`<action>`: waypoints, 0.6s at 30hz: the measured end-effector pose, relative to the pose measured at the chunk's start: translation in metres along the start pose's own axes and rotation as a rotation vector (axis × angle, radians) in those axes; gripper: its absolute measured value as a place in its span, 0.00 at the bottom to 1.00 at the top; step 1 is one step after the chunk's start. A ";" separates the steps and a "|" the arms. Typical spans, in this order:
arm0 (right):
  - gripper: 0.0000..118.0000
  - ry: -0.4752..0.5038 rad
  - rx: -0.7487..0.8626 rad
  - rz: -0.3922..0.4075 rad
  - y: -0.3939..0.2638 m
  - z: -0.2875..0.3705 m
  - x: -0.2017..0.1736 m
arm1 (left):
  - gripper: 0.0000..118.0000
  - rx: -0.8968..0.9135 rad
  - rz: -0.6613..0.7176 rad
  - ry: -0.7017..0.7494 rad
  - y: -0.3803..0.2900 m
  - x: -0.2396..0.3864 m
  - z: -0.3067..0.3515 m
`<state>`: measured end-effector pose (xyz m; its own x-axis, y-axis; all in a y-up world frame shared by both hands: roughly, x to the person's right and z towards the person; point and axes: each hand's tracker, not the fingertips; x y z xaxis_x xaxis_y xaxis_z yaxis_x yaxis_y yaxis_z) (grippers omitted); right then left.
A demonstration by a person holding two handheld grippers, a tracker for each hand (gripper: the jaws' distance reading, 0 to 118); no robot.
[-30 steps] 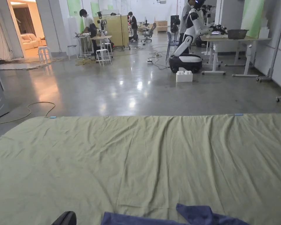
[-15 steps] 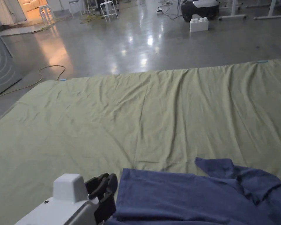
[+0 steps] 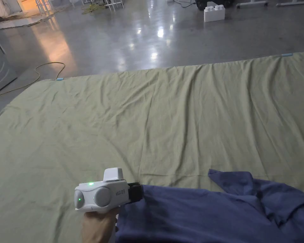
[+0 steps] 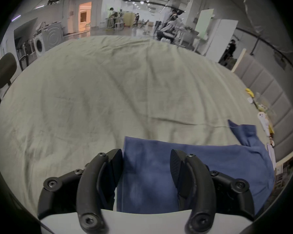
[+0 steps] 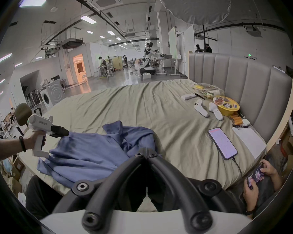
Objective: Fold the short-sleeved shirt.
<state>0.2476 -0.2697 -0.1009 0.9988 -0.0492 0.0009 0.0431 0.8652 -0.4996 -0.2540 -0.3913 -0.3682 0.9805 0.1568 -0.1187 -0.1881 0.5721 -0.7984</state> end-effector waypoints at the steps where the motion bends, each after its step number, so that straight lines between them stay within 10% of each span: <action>1: 0.00 -0.004 -0.008 0.006 -0.002 0.000 0.002 | 0.25 -0.008 -0.011 -0.014 -0.001 0.003 0.000; 2: 0.00 -0.005 -0.018 0.010 -0.003 -0.001 0.004 | 0.01 -0.029 -0.051 -0.018 -0.003 0.008 -0.003; 10: 0.02 0.047 -0.052 -0.042 0.017 -0.056 0.001 | 0.01 -0.121 -0.256 0.083 -0.010 0.040 -0.025; 14: 0.64 0.178 -0.113 0.040 0.059 -0.128 -0.008 | 0.01 -0.172 -0.169 0.017 0.004 0.023 -0.027; 18: 0.67 0.264 -0.295 0.189 0.094 -0.228 -0.021 | 0.01 -0.189 -0.180 0.010 0.007 0.023 -0.026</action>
<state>0.2252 -0.3009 -0.3450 0.9466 -0.0627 -0.3163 -0.1866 0.6933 -0.6960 -0.2316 -0.4050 -0.3922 0.9979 0.0577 0.0298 0.0022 0.4290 -0.9033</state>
